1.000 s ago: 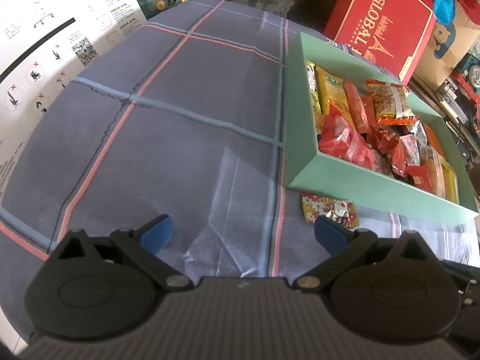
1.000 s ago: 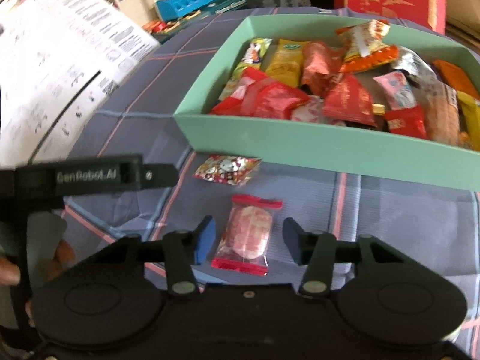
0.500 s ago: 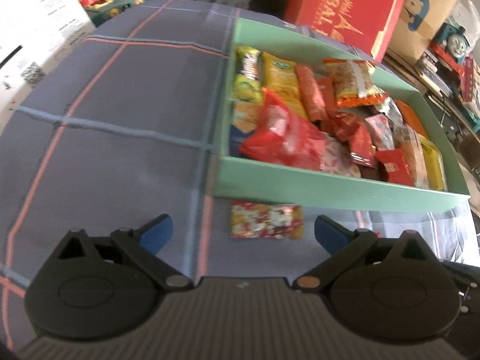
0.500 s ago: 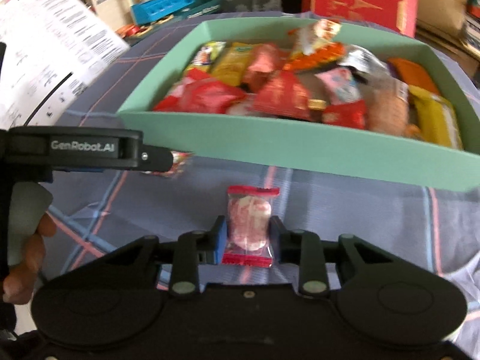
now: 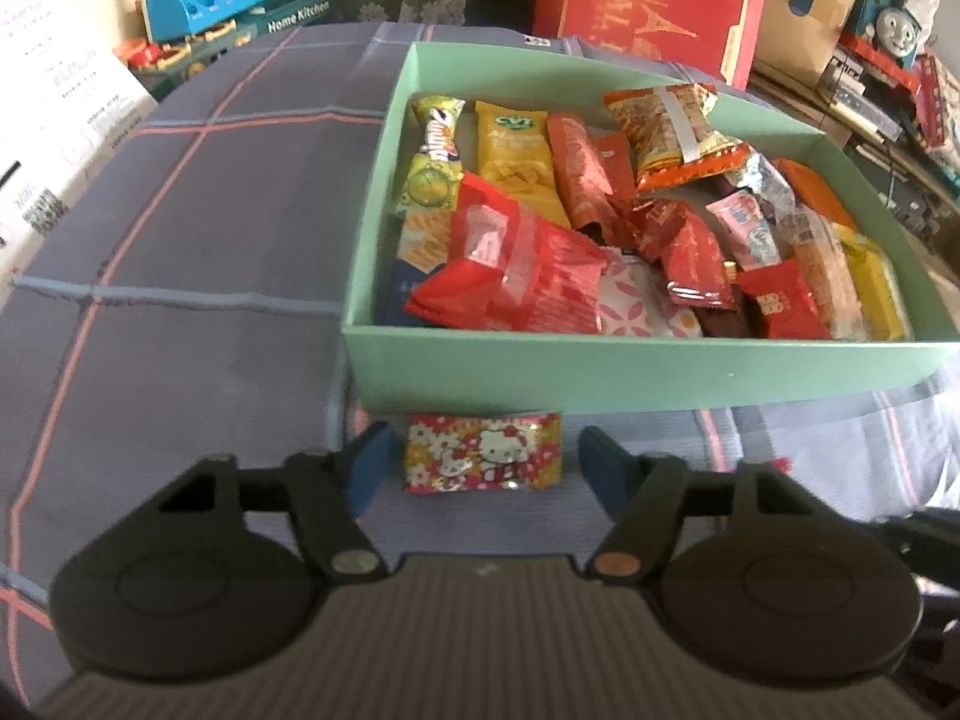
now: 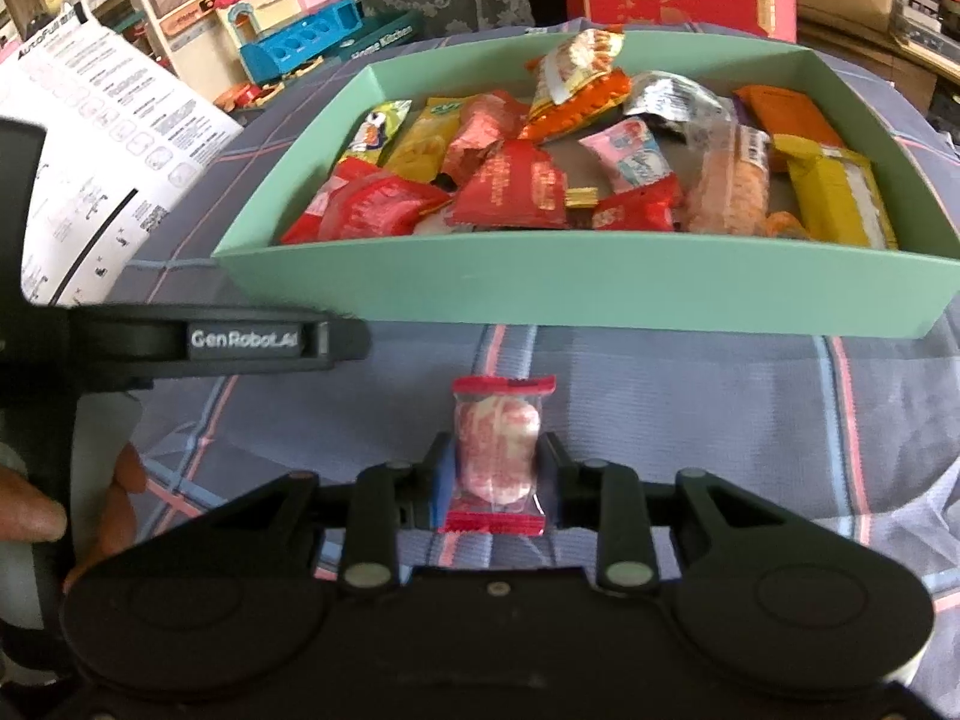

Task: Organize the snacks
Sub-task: 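Grasp the pink candy in clear wrap with the right tool while the left tool grasps the Hello Kitty packet, then carry both snacks into the green box and open both tools to release them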

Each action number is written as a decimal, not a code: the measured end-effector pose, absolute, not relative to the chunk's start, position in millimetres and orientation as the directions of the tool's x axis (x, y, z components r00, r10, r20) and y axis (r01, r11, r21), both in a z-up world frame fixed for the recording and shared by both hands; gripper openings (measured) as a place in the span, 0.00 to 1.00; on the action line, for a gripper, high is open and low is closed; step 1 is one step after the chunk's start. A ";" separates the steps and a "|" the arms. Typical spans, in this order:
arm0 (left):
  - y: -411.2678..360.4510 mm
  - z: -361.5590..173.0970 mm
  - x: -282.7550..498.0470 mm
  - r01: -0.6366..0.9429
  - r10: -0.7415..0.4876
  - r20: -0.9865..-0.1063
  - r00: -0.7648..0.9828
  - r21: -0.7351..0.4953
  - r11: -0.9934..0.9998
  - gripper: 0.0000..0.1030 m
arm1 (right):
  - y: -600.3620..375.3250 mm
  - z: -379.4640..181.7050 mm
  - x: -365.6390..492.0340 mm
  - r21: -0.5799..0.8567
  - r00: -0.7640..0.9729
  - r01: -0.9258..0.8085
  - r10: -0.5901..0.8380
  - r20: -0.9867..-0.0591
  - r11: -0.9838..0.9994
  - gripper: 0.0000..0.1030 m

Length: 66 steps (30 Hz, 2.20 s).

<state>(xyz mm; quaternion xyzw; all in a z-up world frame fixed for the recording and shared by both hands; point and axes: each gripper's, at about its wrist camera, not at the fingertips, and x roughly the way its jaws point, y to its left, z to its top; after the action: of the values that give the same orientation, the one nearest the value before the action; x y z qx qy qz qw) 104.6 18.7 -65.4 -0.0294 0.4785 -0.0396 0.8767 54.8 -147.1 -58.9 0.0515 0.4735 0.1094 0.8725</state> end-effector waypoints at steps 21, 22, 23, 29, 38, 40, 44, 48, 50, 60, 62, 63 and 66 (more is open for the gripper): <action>35.5 -41.5 60.4 0.074 -0.166 -0.825 0.540 -0.150 0.986 0.29 | -179.0 -39.3 26.1 0.250 0.578 -0.080 0.249 -0.777 0.965 0.28; 33.4 -34.8 57.9 0.089 -0.180 -0.816 0.549 -0.156 0.984 0.29 | -180.6 -35.5 25.5 0.255 0.586 -0.084 0.255 -0.769 0.963 0.28; 30.9 -28.4 56.5 0.102 -0.192 -0.807 0.559 -0.162 0.981 0.29 | -182.2 -30.9 24.8 0.261 0.596 -0.088 0.261 -0.760 0.961 0.28; 11.1 7.2 65.9 0.174 -0.253 -0.752 0.608 -0.185 0.967 0.29 | -197.9 -0.1 33.8 0.292 0.661 -0.083 0.272 -0.699 0.953 0.28; -33.7 28.1 130.2 0.254 -0.291 -0.732 0.616 -0.165 0.953 0.29 | -221.6 25.6 85.9 0.323 0.710 -0.047 0.259 -0.654 0.945 0.28; -44.7 27.3 144.0 0.267 -0.287 -0.735 0.615 -0.149 0.952 0.29 | -225.9 26.4 99.1 0.337 0.713 -0.035 0.260 -0.651 0.941 0.28; -63.0 20.1 169.3 0.280 -0.280 -0.745 0.606 -0.130 0.951 0.29 | -235.2 23.8 126.8 0.358 0.714 -0.003 0.252 -0.653 0.934 0.28; -77.7 10.6 190.9 0.278 -0.263 -0.756 0.600 -0.110 0.954 0.37 | -244.4 19.5 149.8 0.362 0.712 0.032 0.233 -0.663 0.932 0.31; -81.0 5.9 198.8 0.258 -0.238 -0.765 0.599 -0.097 0.961 0.62 | -250.0 17.9 157.2 0.380 0.710 0.051 0.234 -0.664 0.924 0.57; -73.6 -9.7 189.2 0.217 -0.176 -0.802 0.570 -0.059 0.974 1.00 | -256.0 8.6 147.1 0.377 0.704 0.076 0.218 -0.676 0.923 1.00; -72.6 -9.6 182.4 0.225 -0.174 -0.808 0.562 -0.053 0.973 1.00 | -254.1 8.3 143.4 0.373 0.698 0.079 0.216 -0.683 0.925 1.00; -71.8 -9.2 178.3 0.230 -0.175 -0.810 0.560 -0.050 0.972 1.00 | -253.0 8.1 140.7 0.372 0.695 0.078 0.217 -0.686 0.925 1.00; -68.5 -6.2 166.6 0.235 -0.169 -0.811 0.561 -0.040 0.971 1.00 | -250.1 9.2 132.3 0.371 0.684 0.079 0.220 -0.695 0.925 1.00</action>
<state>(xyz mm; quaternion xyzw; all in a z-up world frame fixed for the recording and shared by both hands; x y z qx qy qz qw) 166.6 -68.5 -6.2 0.0362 0.4545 -0.1144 0.8826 132.3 -250.1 9.2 0.1894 0.3954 0.0392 0.8979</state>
